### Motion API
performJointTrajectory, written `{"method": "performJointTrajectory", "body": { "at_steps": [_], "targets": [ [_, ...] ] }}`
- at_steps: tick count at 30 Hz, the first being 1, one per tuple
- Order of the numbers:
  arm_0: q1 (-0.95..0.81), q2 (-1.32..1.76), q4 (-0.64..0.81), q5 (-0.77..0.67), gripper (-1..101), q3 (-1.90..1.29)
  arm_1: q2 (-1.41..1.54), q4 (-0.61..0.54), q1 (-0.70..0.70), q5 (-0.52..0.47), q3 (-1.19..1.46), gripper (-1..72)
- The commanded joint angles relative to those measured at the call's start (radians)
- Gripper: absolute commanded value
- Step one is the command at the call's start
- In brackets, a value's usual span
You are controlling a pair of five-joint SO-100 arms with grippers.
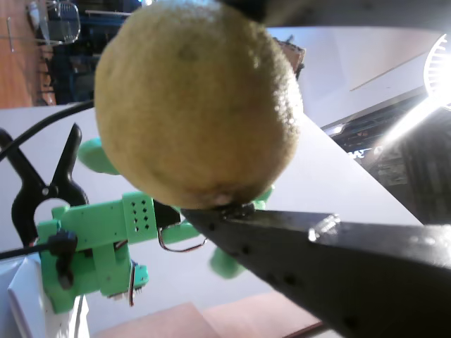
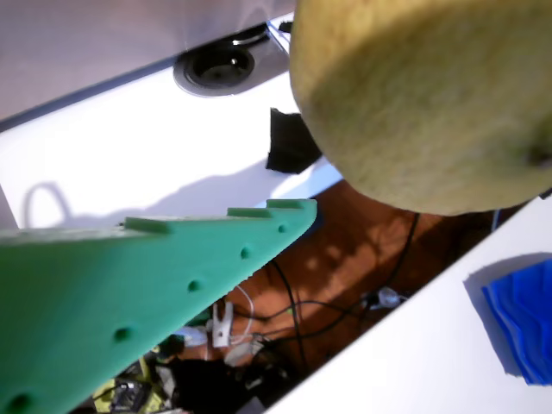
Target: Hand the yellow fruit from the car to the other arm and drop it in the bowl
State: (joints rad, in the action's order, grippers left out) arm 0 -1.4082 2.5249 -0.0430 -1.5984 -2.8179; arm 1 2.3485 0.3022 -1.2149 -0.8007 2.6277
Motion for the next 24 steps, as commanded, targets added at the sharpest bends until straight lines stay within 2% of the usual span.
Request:
{"method": "performJointTrajectory", "body": {
  "at_steps": [1, 10, 24],
  "targets": [
    [-0.011, 0.014, 0.031, -0.014, 0, 0.011, -0.014, -0.051, 0.058, -0.023, -0.078, 24.7],
    [-0.011, 0.012, 0.025, -0.014, 0, 0.008, 0.035, -0.049, 0.121, -0.08, -0.043, 24.6],
    [-0.009, 0.005, 0.02, -0.014, 0, 0.008, 0.17, -0.015, 0.158, -0.095, -0.018, 24.6]
  ]
}}
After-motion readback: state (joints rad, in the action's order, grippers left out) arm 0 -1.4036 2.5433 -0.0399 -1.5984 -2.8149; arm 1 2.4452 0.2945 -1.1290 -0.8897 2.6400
